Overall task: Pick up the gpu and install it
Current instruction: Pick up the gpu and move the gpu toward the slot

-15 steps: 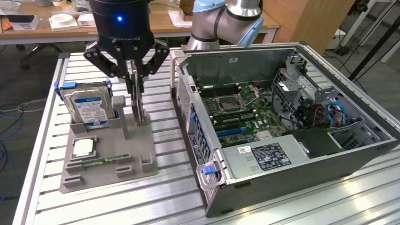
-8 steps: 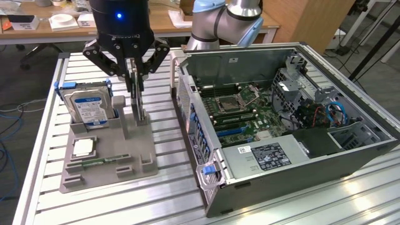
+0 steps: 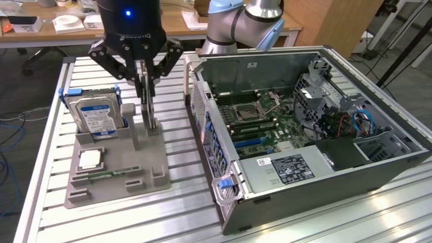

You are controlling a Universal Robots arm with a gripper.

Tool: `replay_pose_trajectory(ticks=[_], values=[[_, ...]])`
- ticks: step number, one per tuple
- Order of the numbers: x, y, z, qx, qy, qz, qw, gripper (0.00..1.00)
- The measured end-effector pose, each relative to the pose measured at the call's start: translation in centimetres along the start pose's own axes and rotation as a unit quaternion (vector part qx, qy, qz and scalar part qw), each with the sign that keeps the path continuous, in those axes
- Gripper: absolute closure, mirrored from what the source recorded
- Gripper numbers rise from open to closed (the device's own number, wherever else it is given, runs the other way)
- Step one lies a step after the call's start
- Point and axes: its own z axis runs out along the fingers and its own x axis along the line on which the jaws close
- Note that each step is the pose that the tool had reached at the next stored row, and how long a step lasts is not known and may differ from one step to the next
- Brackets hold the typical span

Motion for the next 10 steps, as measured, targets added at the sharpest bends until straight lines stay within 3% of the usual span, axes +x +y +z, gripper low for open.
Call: replay_pose_trajectory(ticks=[10], values=[[-0.01,0.02,-0.51,0.0,0.0,0.0,1.0,0.74]])
